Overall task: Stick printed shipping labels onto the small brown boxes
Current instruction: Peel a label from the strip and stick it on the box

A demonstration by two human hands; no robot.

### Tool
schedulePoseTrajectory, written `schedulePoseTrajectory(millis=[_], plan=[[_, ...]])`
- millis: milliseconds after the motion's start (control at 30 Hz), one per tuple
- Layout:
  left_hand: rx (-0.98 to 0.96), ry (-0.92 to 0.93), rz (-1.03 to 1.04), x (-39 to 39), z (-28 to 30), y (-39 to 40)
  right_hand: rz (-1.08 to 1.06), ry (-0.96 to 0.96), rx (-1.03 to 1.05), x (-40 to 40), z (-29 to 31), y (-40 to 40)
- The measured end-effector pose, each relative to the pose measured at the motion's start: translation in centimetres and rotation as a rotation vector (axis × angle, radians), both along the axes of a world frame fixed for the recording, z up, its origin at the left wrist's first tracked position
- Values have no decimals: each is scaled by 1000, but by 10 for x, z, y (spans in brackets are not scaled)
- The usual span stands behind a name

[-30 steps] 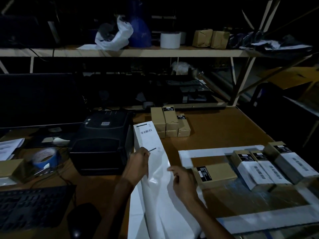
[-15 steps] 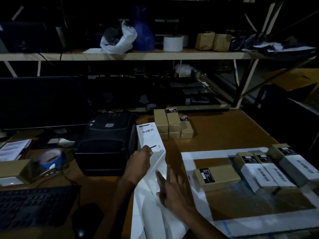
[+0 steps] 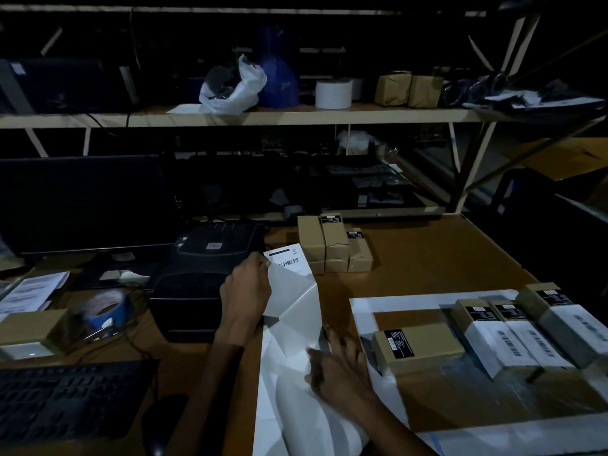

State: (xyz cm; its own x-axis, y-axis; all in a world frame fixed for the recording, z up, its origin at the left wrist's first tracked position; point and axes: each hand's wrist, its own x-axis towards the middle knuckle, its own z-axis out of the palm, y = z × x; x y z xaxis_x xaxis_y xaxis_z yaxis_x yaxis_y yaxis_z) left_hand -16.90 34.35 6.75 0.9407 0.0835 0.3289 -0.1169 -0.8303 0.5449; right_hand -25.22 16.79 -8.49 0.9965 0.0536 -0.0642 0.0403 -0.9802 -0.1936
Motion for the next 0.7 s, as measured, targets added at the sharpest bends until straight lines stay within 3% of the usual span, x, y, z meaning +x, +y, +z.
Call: schedulePoseTrajectory(millis=[300, 433, 533, 633, 700], plan=[[-84, -249, 97, -4, 30, 8, -37, 120, 55, 11, 9, 2], [-105, -300, 44, -11, 32, 0, -79, 216, 206, 23, 28, -1], [-105, -348, -10, -18, 23, -9, -179, 117, 531, 22, 47, 0], [-80, -393, -132, -32, 6, -23, -338, -17, 1021, 11, 85, -2], [-15, -435, -213, -42, -9, -36, -408, 1, 1325, 6, 111, -8]])
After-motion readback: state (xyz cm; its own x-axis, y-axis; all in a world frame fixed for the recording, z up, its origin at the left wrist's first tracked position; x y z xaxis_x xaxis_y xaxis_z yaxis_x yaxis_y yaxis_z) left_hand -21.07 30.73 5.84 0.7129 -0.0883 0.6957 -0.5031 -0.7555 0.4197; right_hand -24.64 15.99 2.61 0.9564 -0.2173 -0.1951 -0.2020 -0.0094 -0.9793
